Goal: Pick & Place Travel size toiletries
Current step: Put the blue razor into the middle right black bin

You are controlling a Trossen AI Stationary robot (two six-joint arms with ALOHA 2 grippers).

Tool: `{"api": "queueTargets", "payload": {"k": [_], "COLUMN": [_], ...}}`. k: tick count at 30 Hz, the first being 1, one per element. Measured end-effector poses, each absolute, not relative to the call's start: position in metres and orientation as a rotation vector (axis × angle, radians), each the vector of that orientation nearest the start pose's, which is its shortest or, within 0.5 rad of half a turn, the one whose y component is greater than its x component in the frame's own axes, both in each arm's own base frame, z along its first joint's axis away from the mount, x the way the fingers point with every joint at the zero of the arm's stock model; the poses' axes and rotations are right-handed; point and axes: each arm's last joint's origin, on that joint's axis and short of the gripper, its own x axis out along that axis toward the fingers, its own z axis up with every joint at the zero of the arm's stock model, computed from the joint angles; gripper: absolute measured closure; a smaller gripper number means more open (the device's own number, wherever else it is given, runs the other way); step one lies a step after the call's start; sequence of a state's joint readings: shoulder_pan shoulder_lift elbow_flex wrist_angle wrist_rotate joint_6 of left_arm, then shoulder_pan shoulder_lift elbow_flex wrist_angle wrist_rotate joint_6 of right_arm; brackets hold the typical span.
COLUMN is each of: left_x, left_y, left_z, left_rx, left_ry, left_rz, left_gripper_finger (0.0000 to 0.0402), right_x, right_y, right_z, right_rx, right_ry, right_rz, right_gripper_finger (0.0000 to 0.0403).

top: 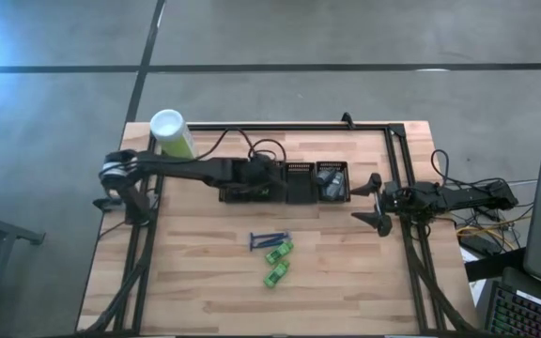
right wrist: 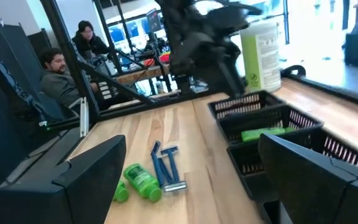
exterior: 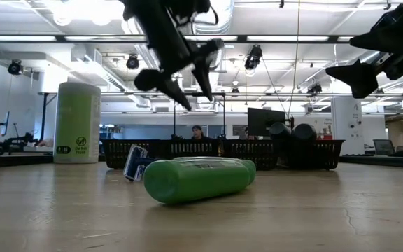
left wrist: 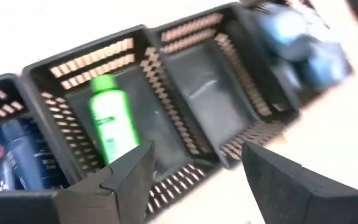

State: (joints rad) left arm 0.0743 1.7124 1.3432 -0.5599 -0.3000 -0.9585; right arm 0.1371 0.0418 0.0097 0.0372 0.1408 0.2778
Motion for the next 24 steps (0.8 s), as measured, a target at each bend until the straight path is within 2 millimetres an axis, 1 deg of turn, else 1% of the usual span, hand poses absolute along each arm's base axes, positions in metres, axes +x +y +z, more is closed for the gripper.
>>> {"api": "queueTargets", "payload": {"k": [2, 6, 9, 13, 14, 16, 18, 22, 24], "left_x": [0.36, 0.353, 0.347, 0.34, 0.338, 0.337, 0.335, 0.333, 0.332], "left_y": [0.026, 0.011, 0.001, -0.01, -0.013, -0.02, -0.028, -0.045, -0.052], "left_z": [0.264, 0.27, 0.272, 0.267, 0.265, 0.261, 0.258, 0.258, 0.258], "left_rx": [-0.732, -0.727, -0.735, -0.758, -0.752, -0.721, -0.67, -0.592, -0.573], "left_ry": [0.687, 0.701, 0.734, 0.864, 0.892, 0.931, 0.956, 0.988, 0.995], "left_rz": [0.711, 0.677, 0.673, 0.62, 0.598, 0.554, 0.514, 0.436, 0.412], "left_gripper_finger": [0.0156, 0.0157, 0.0156, 0.0158, 0.0158, 0.0158, 0.0158, 0.0158, 0.0158], "right_x": [0.099, 0.099, 0.099, 0.098, 0.098, 0.097, 0.096, 0.095, 0.094], "right_y": [0.009, 0.009, 0.009, 0.009, 0.008, 0.007, 0.006, 0.006, 0.006], "right_z": [0.168, 0.167, 0.172, 0.182, 0.184, 0.186, 0.189, 0.194, 0.197], "right_rx": [0.259, 0.292, 0.417, 0.761, 0.808, 0.87, 0.92, 0.933, 0.973], "right_ry": [-0.014, -0.011, -0.065, -0.161, -0.184, -0.23, -0.263, -0.311, -0.344], "right_rz": [-0.018, -0.021, -0.01, 0.034, 0.026, -0.003, 0.011, 0.037, 0.063], "right_gripper_finger": [0.0039, 0.0039, 0.0039, 0.0039, 0.0039, 0.0039, 0.0039, 0.0039, 0.0039]}}
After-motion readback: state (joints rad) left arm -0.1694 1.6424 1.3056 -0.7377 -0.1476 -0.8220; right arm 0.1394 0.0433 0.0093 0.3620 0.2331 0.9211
